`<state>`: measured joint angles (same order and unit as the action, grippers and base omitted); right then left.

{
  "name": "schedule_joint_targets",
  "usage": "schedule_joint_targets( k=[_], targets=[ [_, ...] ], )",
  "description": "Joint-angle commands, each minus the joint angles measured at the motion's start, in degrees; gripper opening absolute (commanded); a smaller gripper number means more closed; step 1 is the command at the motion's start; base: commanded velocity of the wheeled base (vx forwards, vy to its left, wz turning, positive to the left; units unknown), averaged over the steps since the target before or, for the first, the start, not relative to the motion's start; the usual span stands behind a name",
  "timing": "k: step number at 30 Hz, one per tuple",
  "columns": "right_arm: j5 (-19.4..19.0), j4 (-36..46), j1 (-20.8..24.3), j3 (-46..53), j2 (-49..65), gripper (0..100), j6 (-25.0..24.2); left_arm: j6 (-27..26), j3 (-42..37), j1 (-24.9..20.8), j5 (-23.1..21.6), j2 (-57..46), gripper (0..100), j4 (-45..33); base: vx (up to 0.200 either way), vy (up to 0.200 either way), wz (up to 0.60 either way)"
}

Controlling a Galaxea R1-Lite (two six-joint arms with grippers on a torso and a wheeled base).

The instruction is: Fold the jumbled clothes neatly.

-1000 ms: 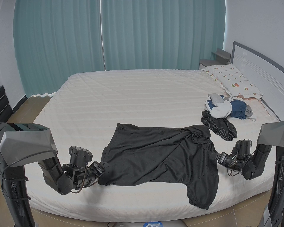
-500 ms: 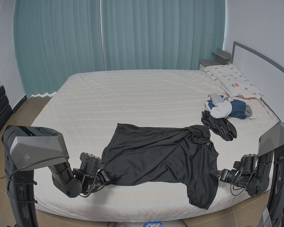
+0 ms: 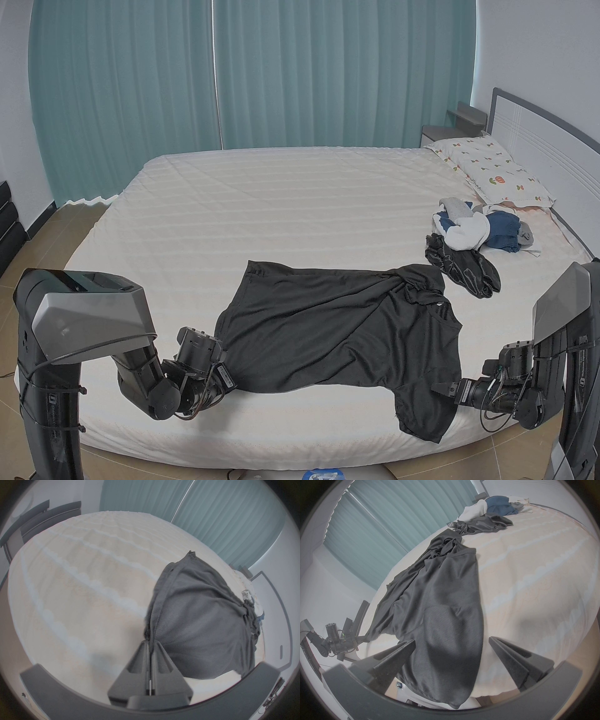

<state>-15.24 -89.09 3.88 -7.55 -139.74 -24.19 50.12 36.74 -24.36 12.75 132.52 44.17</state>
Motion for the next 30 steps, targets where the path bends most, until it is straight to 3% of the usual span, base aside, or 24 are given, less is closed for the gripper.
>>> schedule_joint_targets(
  k=[1, 9, 10, 18, 24, 30],
  targets=[
    [0.1, -0.5, 1.6, 0.3, -0.9, 100, -0.1, -0.5, -1.4, 0.4, 0.5, -0.9, 0, -1.3, 0.000, 0.000, 0.00],
    [0.7, -0.5, 3.0, -0.5, -2.2, 100, 0.0, -0.8, -2.2, 0.6, 0.5, -2.4, 0, -2.7, 0.000, 0.000, 0.00],
    [1.5, -0.5, 3.0, -0.7, -2.7, 0, 0.0, -1.1, -2.3, 0.6, 0.5, -2.4, 0, -2.9, 0.000, 0.000, 0.00],
    [3.0, -0.5, 1.6, 1.7, -0.3, 0, 0.6, -2.1, -3.6, 1.1, 0.3, -3.8, 0, -3.9, 0.000, 0.000, 0.00],
    [2.0, -0.3, -4.7, 7.5, 1.6, 0, 9.2, -5.9, -6.6, 1.0, -0.1, -7.4, 0, -12.9, 0.000, 0.000, 0.00],
    [1.9, 1.2, -10.0, 7.5, 3.4, 0, 13.2, -8.7, -7.8, 0.5, -0.1, -9.7, 0, -22.0, 0.000, 0.000, 0.00]
  ],
)
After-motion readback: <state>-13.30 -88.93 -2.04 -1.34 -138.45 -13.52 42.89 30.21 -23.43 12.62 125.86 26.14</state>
